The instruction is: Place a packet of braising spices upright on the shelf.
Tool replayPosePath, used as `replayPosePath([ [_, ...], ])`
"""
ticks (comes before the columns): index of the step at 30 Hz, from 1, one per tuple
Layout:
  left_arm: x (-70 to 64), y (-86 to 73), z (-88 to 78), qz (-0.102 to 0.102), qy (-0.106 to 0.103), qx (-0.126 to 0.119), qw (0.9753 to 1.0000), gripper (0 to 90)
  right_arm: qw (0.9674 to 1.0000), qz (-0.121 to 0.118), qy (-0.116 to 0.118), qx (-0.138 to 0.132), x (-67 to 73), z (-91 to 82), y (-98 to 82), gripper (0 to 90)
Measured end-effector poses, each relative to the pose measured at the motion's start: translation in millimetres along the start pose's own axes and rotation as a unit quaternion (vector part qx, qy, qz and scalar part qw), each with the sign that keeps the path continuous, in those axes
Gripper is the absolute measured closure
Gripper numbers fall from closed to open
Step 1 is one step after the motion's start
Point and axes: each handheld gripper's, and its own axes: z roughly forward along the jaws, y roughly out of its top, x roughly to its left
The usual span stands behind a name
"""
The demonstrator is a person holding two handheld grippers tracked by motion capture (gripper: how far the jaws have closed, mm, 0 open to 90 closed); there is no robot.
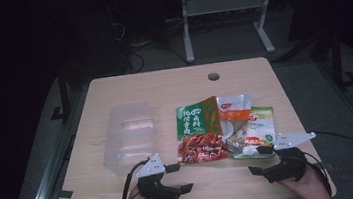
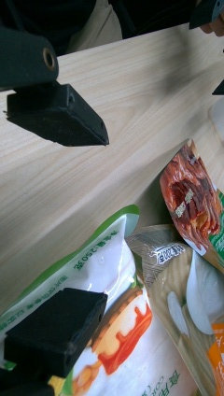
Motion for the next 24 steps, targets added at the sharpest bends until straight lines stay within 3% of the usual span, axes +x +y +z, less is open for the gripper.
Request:
replayPosePath([
  [10,0.6,0.8,0.2,0.0,-0.001,-0.002,1.0,21.2,1.0,0.004,0.009,0.003,1.5,3.5,2.5,18.4],
  [13,0.4,1.3,1.6,0.008,0.001,-0.001,1.0,21.1,1.0,-0.003,0.007,0.005,1.9,6.0,8.5,18.0],
  [14,-1.8,2.2,2.8,0.028,0.012,0.009,0.9995,21.1,1.0,-0.001,0.008,0.003,1.9,5.7,10.6,17.9],
  [15,-1.8,2.2,2.8,0.028,0.012,0.009,0.9995,20.8,1.0,-0.001,0.008,0.003,1.9,5.7,10.6,17.9],
  [20,-3.8,2.7,1.8,0.035,0.016,0.007,0.9992,20.6,0.9999,0.013,0.006,-0.004,0.3,4.5,23.9,17.0],
  [24,-0.6,5.2,-2.0,0.036,0.022,0.004,0.9991,20.6,1.0,0.007,-0.001,-0.001,-2.2,2.9,40.9,17.0],
])
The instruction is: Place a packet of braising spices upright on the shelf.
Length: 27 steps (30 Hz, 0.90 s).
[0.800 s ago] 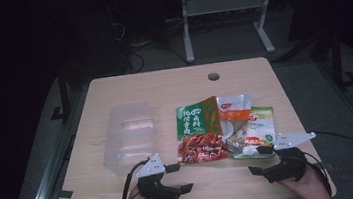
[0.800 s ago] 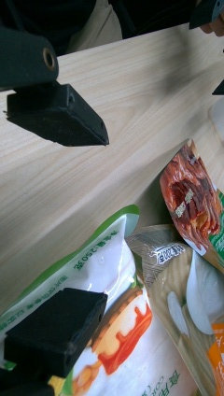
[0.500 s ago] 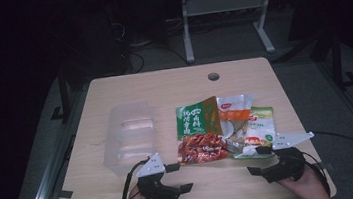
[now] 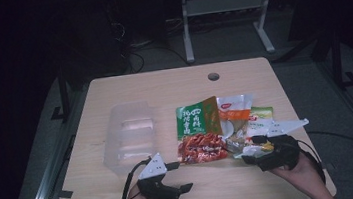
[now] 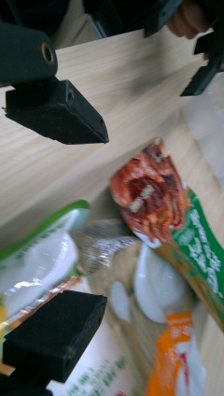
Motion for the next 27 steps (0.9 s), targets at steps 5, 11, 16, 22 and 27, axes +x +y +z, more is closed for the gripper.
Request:
replayPosePath([
  [5,3.6,0.8,-0.7,-0.007,0.001,-0.004,1.0,20.7,1.0,0.001,0.004,0.007,-5.5,1.9,16.5,17.0],
  [11,4.2,0.5,2.4,0.002,-0.006,0.006,1.0,20.8,0.9997,-0.008,-0.001,0.023,-13.5,6.5,43.7,16.5],
  [16,1.5,0.1,3.6,0.0,-0.006,0.006,1.0,20.8,0.9994,0.003,-0.006,0.035,-19.4,13.8,59.1,16.6],
  [22,1.0,0.2,4.7,0.0,-0.01,0.009,0.9999,20.8,0.9979,0.017,-0.009,0.062,-31.6,27.1,75.8,17.0],
  [27,0.3,0.7,4.7,0.002,-0.012,0.003,0.9999,20.7,0.9968,0.01,-0.009,0.078,-40.7,36.3,94.8,18.1],
])
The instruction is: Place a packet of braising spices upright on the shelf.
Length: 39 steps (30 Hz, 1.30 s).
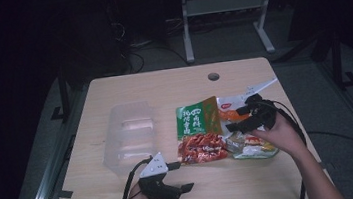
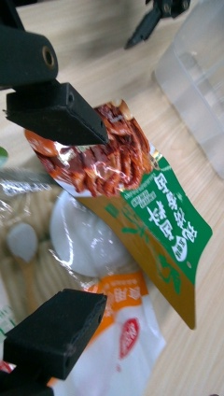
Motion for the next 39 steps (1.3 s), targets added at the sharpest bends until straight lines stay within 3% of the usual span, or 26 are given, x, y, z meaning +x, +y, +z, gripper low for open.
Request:
replayPosePath([
  [6,2.2,0.9,-0.1,-0.004,0.003,-0.004,1.0,20.2,0.9999,-0.006,0.003,0.014,-7.4,4.6,21.1,18.6],
  [11,1.8,0.9,-0.7,-0.005,0.005,-0.007,0.9999,20.2,0.9994,0.007,0.012,0.033,-14.1,17.5,32.4,20.0],
  [15,1.0,1.3,-0.5,-0.006,0.004,-0.007,1.0,20.2,0.999,0.016,0.014,0.039,-20.7,28.6,34.0,20.6],
  [20,-1.5,2.2,2.8,-0.003,0.001,-0.009,1.0,20.2,0.9968,0.036,0.001,0.072,-29.8,47.5,33.2,21.9],
  [27,-2.5,1.8,4.2,0.001,0.001,-0.004,1.0,20.2,0.996,0.049,0.005,0.075,-32.7,60.2,36.3,24.7],
  [32,-3.4,1.5,4.8,-0.001,0.002,-0.005,1.0,20.3,0.9949,0.049,0.004,0.089,-34.0,71.3,38.1,32.9],
  [35,-3.1,1.5,4.8,0.002,0.001,-0.004,1.0,20.3,0.9941,0.06,0.006,0.09,-35.6,77.6,38.3,35.2],
  [36,-2.8,1.6,4.6,0.001,0.0,-0.002,1.0,20.3,0.9921,0.075,0.014,0.1,-37.2,82.8,37.6,38.1],
  [39,-2.2,1.4,5.2,-0.001,-0.001,-0.002,1.0,20.3,0.9913,0.076,0.011,0.107,-38.3,86.6,37.0,41.0],
])
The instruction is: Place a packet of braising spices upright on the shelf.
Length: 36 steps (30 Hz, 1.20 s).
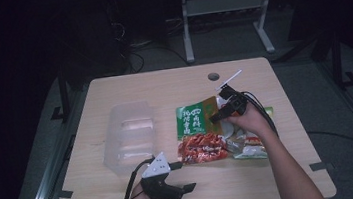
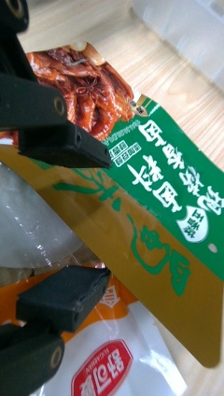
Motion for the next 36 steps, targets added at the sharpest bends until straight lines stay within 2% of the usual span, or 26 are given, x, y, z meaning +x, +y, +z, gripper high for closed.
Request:
replayPosePath([
  [7,2.0,0.2,1.1,-0.004,-0.005,0.004,1.0,20.4,0.9999,0.009,0.009,-0.002,-2.0,10.0,1.2,49.7],
  [8,2.5,-0.1,1.6,-0.01,-0.007,0.0,0.9999,20.6,0.9999,0.009,0.012,-0.006,-1.4,11.6,1.5,53.4],
  [14,2.6,0.5,1.7,-0.011,-0.008,-0.002,0.9999,21.0,0.9999,0.011,0.008,-0.004,0.0,12.6,1.9,58.1],
  [21,1.0,0.1,4.5,-0.009,-0.01,0.002,0.9999,21.1,0.9996,0.015,0.014,-0.02,-0.5,10.9,-2.0,65.4],
  [30,2.6,-0.2,5.7,-0.009,-0.009,0.005,0.9999,21.4,0.9996,0.0,0.014,-0.026,5.0,8.2,-1.5,83.2],
  [33,2.5,-0.5,6.1,-0.014,-0.011,0.007,0.9998,21.4,0.9993,-0.016,0.006,-0.032,10.9,4.2,-1.7,88.5],
  [36,4.0,-0.7,6.9,-0.013,-0.011,0.005,0.9998,21.2,0.9984,-0.032,0.004,-0.047,16.7,-0.9,-2.6,89.3],
])
